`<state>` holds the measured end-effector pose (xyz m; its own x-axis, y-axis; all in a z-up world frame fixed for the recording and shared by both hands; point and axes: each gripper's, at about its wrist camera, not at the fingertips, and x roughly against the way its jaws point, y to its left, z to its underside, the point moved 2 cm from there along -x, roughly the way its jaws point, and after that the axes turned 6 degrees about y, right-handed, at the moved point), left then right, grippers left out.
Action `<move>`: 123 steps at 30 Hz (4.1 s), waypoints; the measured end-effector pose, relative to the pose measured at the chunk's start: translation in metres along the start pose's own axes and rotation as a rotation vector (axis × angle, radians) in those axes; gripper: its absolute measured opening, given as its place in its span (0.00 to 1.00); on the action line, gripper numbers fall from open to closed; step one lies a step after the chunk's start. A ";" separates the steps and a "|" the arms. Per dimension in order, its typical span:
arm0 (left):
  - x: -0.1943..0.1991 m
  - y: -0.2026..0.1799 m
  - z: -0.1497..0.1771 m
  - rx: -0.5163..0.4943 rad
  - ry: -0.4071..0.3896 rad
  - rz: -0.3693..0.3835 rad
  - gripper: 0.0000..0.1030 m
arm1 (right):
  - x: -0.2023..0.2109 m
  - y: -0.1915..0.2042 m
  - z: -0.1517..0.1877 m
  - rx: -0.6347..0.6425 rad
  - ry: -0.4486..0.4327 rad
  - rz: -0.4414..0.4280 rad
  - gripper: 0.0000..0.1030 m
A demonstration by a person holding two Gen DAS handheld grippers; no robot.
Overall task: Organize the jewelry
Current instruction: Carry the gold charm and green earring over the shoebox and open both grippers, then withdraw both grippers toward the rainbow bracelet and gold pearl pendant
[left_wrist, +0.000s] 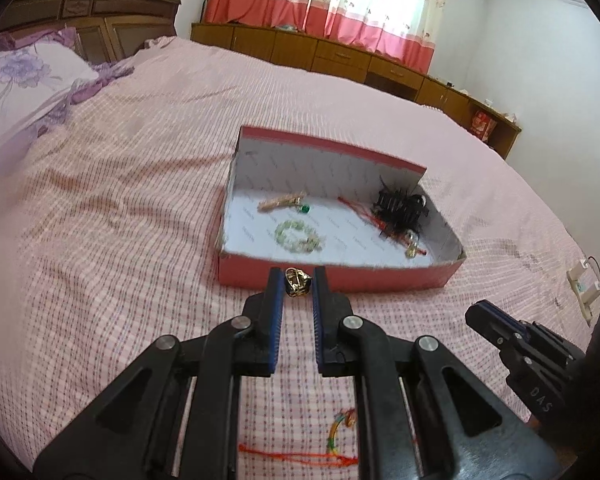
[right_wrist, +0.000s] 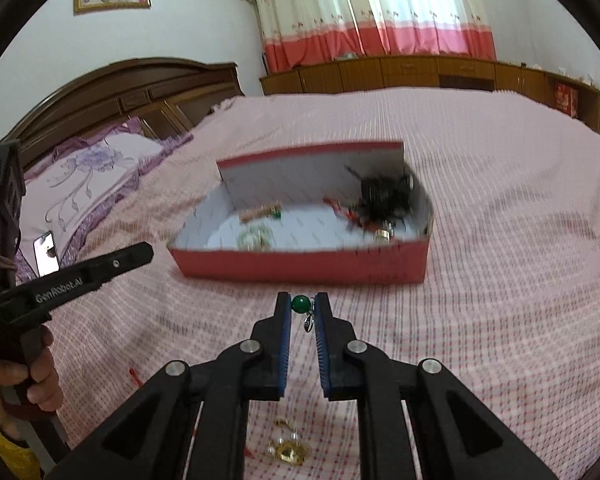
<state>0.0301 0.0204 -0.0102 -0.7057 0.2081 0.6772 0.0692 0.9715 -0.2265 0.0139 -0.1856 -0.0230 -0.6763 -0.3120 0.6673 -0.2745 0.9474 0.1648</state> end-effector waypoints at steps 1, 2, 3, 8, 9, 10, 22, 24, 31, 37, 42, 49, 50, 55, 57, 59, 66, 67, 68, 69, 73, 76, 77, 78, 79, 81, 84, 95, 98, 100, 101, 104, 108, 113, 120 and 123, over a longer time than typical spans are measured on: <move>0.000 -0.001 -0.003 -0.005 -0.008 -0.001 0.05 | 0.001 0.000 -0.004 0.006 -0.013 0.005 0.13; -0.001 -0.003 -0.006 -0.010 -0.018 -0.002 0.05 | 0.000 0.000 -0.007 0.010 -0.022 0.009 0.13; -0.002 -0.004 -0.009 -0.015 -0.027 -0.004 0.05 | 0.000 0.000 -0.011 0.012 -0.033 0.011 0.13; -0.006 -0.008 -0.021 -0.029 -0.067 -0.005 0.05 | -0.002 -0.001 -0.028 0.012 -0.069 0.012 0.13; -0.008 -0.009 -0.024 -0.032 -0.072 -0.006 0.05 | -0.003 -0.002 -0.031 0.012 -0.074 0.013 0.13; -0.010 -0.010 -0.026 -0.037 -0.078 -0.008 0.05 | -0.005 -0.002 -0.035 0.014 -0.082 0.015 0.13; -0.043 -0.016 -0.052 -0.080 -0.145 -0.043 0.05 | -0.037 -0.022 -0.075 0.016 -0.146 0.077 0.13; -0.050 -0.016 -0.055 -0.086 -0.156 -0.050 0.05 | -0.045 -0.027 -0.077 0.017 -0.144 0.092 0.13; -0.080 -0.009 -0.061 -0.079 -0.173 -0.088 0.05 | -0.076 -0.047 -0.083 0.007 -0.123 0.146 0.13; -0.102 0.000 -0.059 -0.052 -0.139 -0.096 0.05 | -0.100 -0.057 -0.085 -0.009 -0.093 0.164 0.13; -0.108 0.005 -0.058 -0.034 -0.118 -0.095 0.05 | -0.111 -0.060 -0.080 -0.020 -0.062 0.164 0.13; -0.110 0.000 -0.059 -0.036 -0.106 -0.100 0.09 | -0.118 -0.062 -0.078 -0.028 -0.037 0.156 0.13; -0.110 0.000 -0.059 -0.035 -0.105 -0.101 0.14 | -0.117 -0.063 -0.078 -0.032 -0.037 0.156 0.14; -0.102 0.000 -0.063 -0.037 -0.117 -0.098 0.25 | -0.113 -0.064 -0.081 -0.043 -0.044 0.156 0.25; -0.097 0.000 -0.065 -0.046 -0.119 -0.100 0.26 | -0.108 -0.064 -0.083 -0.044 -0.053 0.152 0.26; -0.089 0.000 -0.066 -0.053 -0.120 -0.100 0.26 | -0.100 -0.061 -0.085 -0.043 -0.067 0.149 0.27; -0.054 0.001 -0.064 -0.047 -0.114 -0.084 0.27 | -0.069 -0.049 -0.085 -0.040 -0.085 0.113 0.28; -0.047 0.002 -0.062 -0.042 -0.115 -0.078 0.27 | -0.063 -0.046 -0.084 -0.039 -0.087 0.104 0.28; -0.044 0.003 -0.062 -0.037 -0.115 -0.076 0.27 | -0.057 -0.045 -0.083 -0.040 -0.087 0.096 0.28; -0.038 0.004 -0.060 -0.032 -0.113 -0.070 0.27 | -0.050 -0.043 -0.081 -0.043 -0.086 0.084 0.28; -0.020 0.004 -0.052 -0.026 -0.090 -0.043 0.28 | -0.029 -0.037 -0.073 -0.048 -0.083 0.060 0.28; -0.011 0.002 -0.043 -0.040 -0.068 -0.031 0.28 | -0.013 -0.032 -0.064 -0.043 -0.078 0.056 0.28; -0.009 0.002 -0.040 -0.042 -0.060 -0.028 0.28 | -0.009 -0.031 -0.061 -0.039 -0.075 0.056 0.28; -0.006 0.002 -0.037 -0.044 -0.050 -0.025 0.28 | -0.002 -0.029 -0.056 -0.033 -0.072 0.055 0.28; -0.004 0.002 -0.033 -0.043 -0.037 -0.022 0.28 | 0.001 -0.027 -0.052 -0.030 -0.070 0.055 0.28; 0.001 0.001 -0.028 -0.042 -0.019 -0.020 0.28 | 0.009 -0.025 -0.044 -0.027 -0.060 0.053 0.28; 0.008 -0.001 -0.018 -0.048 0.001 -0.020 0.28 | 0.017 -0.021 -0.030 -0.021 -0.037 0.047 0.28; 0.009 -0.011 0.028 -0.087 0.131 0.006 0.29 | 0.031 -0.011 0.014 -0.004 0.051 0.023 0.28; 0.006 -0.014 0.038 -0.095 0.160 0.016 0.29 | 0.030 -0.008 0.025 0.004 0.076 0.012 0.32; 0.004 -0.017 0.044 -0.103 0.181 0.024 0.29 | 0.029 -0.006 0.032 0.007 0.095 0.005 0.32; 0.003 -0.018 0.046 -0.106 0.188 0.026 0.29 | 0.027 -0.004 0.036 0.011 0.107 0.001 0.32; -0.001 -0.022 0.054 -0.122 0.215 0.027 0.29 | 0.024 -0.001 0.045 0.019 0.135 -0.006 0.32; -0.008 -0.025 0.064 -0.119 0.251 0.035 0.29 | 0.018 0.000 0.054 0.015 0.173 -0.019 0.32; -0.020 -0.029 0.077 -0.122 0.300 0.047 0.28 | 0.006 -0.002 0.063 -0.002 0.220 -0.030 0.32; -0.033 -0.031 0.087 -0.147 0.328 0.035 0.27 | -0.008 -0.004 0.071 -0.028 0.262 -0.048 0.32; -0.036 -0.033 0.090 -0.165 0.330 0.024 0.27 | -0.011 -0.003 0.072 -0.029 0.266 -0.053 0.33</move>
<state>-0.0099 -0.0298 -0.0901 -0.4393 0.2306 0.8683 0.2149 0.9654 -0.1476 -0.0273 -0.1902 -0.0835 -0.4569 -0.3350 0.8240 -0.2825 0.9330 0.2227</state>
